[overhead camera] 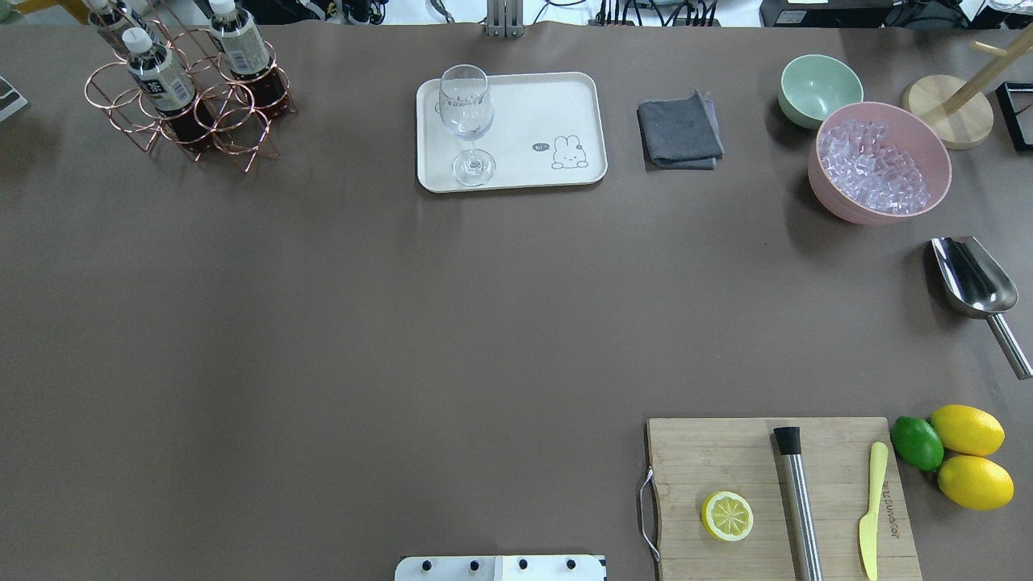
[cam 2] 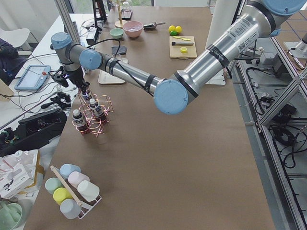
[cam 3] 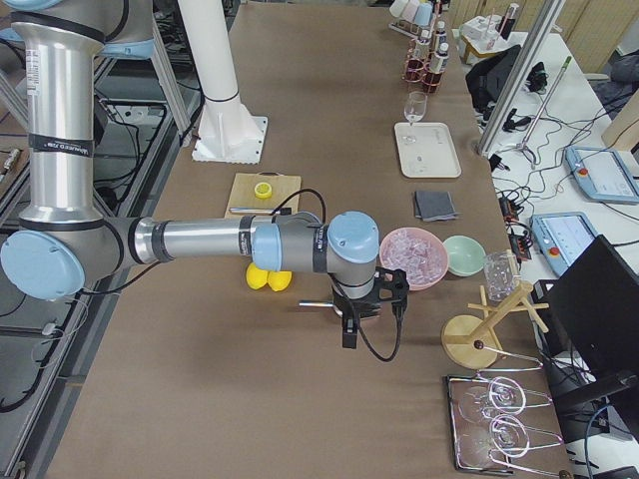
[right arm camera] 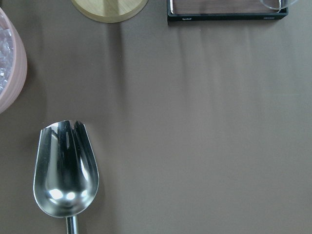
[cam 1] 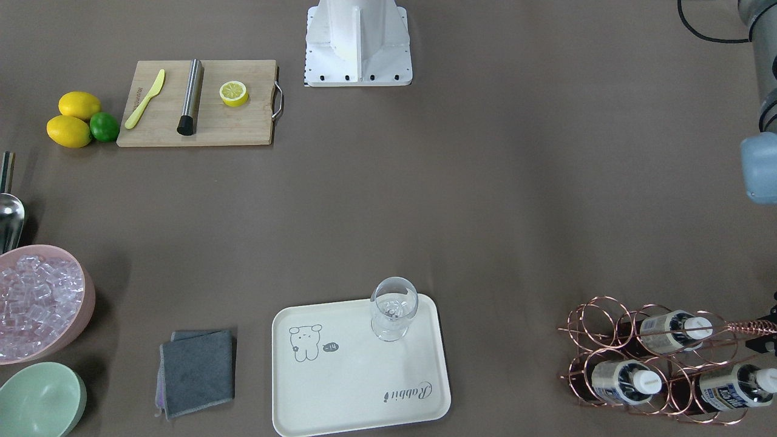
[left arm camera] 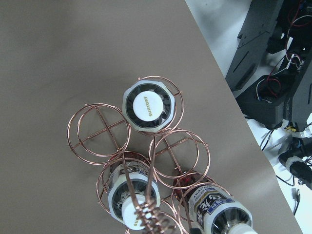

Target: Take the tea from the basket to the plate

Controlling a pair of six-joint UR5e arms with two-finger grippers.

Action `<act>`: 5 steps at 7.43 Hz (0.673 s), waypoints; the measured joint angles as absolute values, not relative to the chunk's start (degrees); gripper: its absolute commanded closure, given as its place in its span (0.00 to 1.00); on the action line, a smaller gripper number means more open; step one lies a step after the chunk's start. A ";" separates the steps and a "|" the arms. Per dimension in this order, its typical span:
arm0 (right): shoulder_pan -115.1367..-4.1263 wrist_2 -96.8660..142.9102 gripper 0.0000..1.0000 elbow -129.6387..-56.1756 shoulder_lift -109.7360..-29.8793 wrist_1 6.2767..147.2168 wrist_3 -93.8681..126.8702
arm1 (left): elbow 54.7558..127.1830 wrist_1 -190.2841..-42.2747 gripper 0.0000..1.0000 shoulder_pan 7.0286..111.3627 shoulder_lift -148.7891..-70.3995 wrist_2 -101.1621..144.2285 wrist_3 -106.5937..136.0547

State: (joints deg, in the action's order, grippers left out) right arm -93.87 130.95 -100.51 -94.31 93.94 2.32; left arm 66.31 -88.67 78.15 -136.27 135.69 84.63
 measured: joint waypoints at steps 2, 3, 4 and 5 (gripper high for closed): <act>-93.87 130.88 0.01 -100.60 -94.31 93.88 2.56 | 66.56 -88.21 1.00 78.93 -136.69 135.83 84.21; -93.87 130.87 0.00 -100.62 -94.31 93.87 2.66 | 67.48 -87.15 1.00 79.84 -136.73 136.34 83.95; -93.87 130.86 0.01 -100.63 -94.31 93.87 2.70 | 69.75 -84.70 1.00 80.69 -136.63 137.13 83.30; -93.87 130.82 0.01 -100.61 -94.31 93.87 2.71 | 73.69 -81.13 1.00 81.36 -136.15 137.64 82.85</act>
State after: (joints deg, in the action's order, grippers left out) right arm -93.87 130.82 -100.61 -94.31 93.87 2.71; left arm 73.69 -81.13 81.36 -136.15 137.64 82.85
